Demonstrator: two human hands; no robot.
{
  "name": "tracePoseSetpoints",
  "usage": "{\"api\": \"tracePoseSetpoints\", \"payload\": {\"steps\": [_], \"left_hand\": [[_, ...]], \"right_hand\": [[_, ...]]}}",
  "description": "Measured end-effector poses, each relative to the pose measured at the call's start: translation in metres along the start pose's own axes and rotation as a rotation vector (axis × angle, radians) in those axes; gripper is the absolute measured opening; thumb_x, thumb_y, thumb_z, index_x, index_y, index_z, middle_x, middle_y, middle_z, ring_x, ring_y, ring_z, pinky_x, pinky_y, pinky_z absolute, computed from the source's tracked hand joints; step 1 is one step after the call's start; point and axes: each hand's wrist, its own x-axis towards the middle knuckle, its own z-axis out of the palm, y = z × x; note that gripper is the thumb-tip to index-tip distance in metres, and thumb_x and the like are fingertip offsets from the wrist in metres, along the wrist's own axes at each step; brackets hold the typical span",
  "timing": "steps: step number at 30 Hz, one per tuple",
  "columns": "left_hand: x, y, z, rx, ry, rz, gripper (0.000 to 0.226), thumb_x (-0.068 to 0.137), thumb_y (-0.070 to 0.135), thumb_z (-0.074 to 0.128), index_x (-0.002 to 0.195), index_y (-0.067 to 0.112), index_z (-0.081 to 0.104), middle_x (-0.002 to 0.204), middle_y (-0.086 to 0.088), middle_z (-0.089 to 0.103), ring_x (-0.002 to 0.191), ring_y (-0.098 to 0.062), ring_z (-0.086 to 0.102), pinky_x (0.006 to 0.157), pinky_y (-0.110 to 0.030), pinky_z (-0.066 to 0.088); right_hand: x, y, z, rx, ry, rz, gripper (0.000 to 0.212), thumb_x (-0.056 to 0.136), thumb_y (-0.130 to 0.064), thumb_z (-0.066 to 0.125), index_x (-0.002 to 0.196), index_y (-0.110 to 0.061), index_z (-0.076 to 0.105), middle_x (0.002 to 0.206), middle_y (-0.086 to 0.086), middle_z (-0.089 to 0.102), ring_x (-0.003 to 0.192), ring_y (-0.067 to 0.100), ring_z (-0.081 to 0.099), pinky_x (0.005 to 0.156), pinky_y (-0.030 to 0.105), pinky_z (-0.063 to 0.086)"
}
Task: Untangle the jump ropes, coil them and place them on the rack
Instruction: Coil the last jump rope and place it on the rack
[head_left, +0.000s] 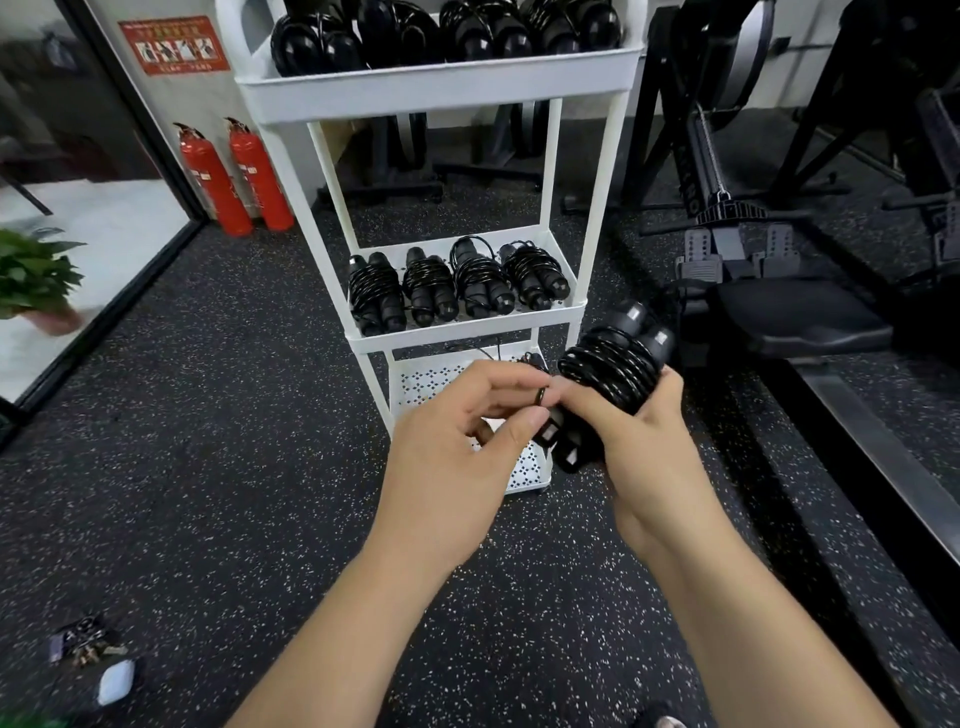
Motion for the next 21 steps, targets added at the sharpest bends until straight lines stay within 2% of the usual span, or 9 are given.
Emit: {"api": "tracePoseSetpoints", "payload": {"steps": [3,8,11,13,15,17,19,21], "left_hand": [[-0.005,0.002,0.005,0.18,-0.032,0.064,0.031,0.098,0.016,0.076,0.109,0.045,0.075,0.105,0.032,0.075,0.106,0.007,0.068,0.09,-0.014,0.049],[-0.012,0.0,0.014,0.387,-0.001,0.194,0.026,0.098,0.028,0.074,0.118,0.045,0.072,0.108,0.031,0.073,0.11,0.008,0.066,0.098,-0.029,0.055],[-0.016,-0.002,0.021,0.401,0.059,0.247,0.02,0.099,0.03,0.074,0.114,0.043,0.074,0.111,0.03,0.071,0.108,0.009,0.061,0.097,-0.029,0.05],[-0.02,-0.004,0.025,0.405,0.087,0.271,0.017,0.1,0.03,0.074,0.112,0.041,0.075,0.11,0.029,0.072,0.104,0.007,0.062,0.094,-0.029,0.049],[-0.022,-0.004,0.028,0.409,0.104,0.283,0.017,0.1,0.029,0.074,0.113,0.04,0.075,0.109,0.027,0.073,0.102,0.004,0.065,0.091,-0.029,0.052],[-0.023,0.0,0.029,0.353,0.097,0.206,0.019,0.099,0.031,0.072,0.114,0.044,0.071,0.112,0.03,0.072,0.106,0.004,0.066,0.092,-0.027,0.053],[-0.018,0.002,0.027,0.196,0.088,0.084,0.023,0.097,0.026,0.077,0.109,0.044,0.071,0.106,0.032,0.073,0.107,0.003,0.068,0.094,-0.018,0.048],[-0.012,0.005,0.023,0.09,0.095,0.026,0.031,0.094,0.017,0.081,0.106,0.044,0.072,0.101,0.028,0.076,0.106,0.004,0.069,0.092,-0.009,0.043]], "right_hand": [[0.002,0.003,-0.001,0.024,0.051,0.056,0.071,0.076,-0.032,0.096,0.124,-0.019,0.046,0.11,0.006,0.074,0.101,0.023,0.077,0.086,0.047,0.063],[0.001,0.003,-0.005,0.119,0.063,0.119,0.064,0.085,-0.027,0.091,0.128,-0.015,0.046,0.095,0.003,0.075,0.079,0.014,0.073,0.074,0.037,0.06],[0.005,0.002,-0.008,0.18,0.069,0.116,0.063,0.088,-0.022,0.089,0.131,-0.012,0.044,0.073,-0.006,0.075,0.067,0.012,0.07,0.06,0.03,0.058],[0.006,-0.001,-0.009,0.2,0.077,0.115,0.065,0.09,-0.02,0.088,0.135,-0.009,0.042,0.069,-0.005,0.073,0.066,0.012,0.069,0.059,0.029,0.058],[0.008,-0.002,-0.01,0.215,0.074,0.121,0.069,0.09,-0.02,0.088,0.139,-0.006,0.042,0.073,-0.001,0.074,0.072,0.016,0.071,0.065,0.033,0.06],[0.009,-0.004,-0.011,0.199,0.062,0.117,0.071,0.088,-0.023,0.09,0.14,-0.004,0.046,0.081,0.002,0.076,0.078,0.019,0.073,0.069,0.036,0.061],[0.008,-0.004,-0.009,0.153,0.059,0.099,0.07,0.085,-0.027,0.092,0.136,-0.007,0.049,0.09,0.002,0.076,0.082,0.018,0.075,0.076,0.04,0.061],[0.005,-0.001,-0.005,0.078,0.047,0.076,0.069,0.08,-0.034,0.095,0.128,-0.014,0.049,0.103,0.003,0.076,0.095,0.019,0.078,0.088,0.047,0.063]]}}
